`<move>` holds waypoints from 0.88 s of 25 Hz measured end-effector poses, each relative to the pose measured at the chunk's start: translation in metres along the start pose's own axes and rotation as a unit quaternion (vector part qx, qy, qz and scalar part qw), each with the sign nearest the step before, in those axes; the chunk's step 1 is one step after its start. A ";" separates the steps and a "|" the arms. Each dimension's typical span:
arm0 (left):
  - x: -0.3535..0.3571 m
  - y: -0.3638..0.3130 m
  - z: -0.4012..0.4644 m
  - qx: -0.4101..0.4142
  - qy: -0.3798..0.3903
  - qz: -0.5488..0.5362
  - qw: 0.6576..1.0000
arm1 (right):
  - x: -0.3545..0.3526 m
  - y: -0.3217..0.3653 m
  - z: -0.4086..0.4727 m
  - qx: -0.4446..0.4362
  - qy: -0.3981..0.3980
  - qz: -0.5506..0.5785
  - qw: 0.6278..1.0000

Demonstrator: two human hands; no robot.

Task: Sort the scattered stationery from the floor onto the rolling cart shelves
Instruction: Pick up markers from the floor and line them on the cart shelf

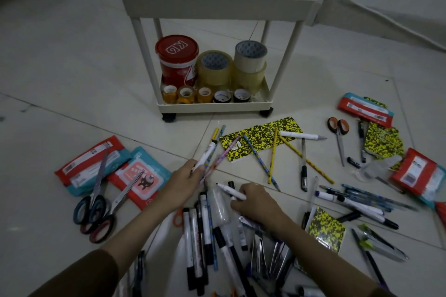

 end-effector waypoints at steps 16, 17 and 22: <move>-0.052 -0.130 -0.001 0.143 -0.163 -0.254 0.942 | -0.119 0.165 0.005 -0.216 -0.034 0.583 0.782; -0.061 -0.136 0.000 0.145 -0.179 -0.258 0.938 | -0.126 0.178 0.002 -0.240 -0.033 0.572 0.784; -0.112 -0.171 0.004 0.145 -0.216 -0.396 0.881 | -0.176 0.230 -0.010 -0.296 -0.091 0.488 0.816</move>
Point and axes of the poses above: each hand's wrist, its own z-axis towards the middle knuckle, its own x-axis out of the palm, y = z × x, the point moved 6 cm from there along z, towards the middle knuckle, and after that the axes turned 8 degrees about y, right-handed, at the moved point
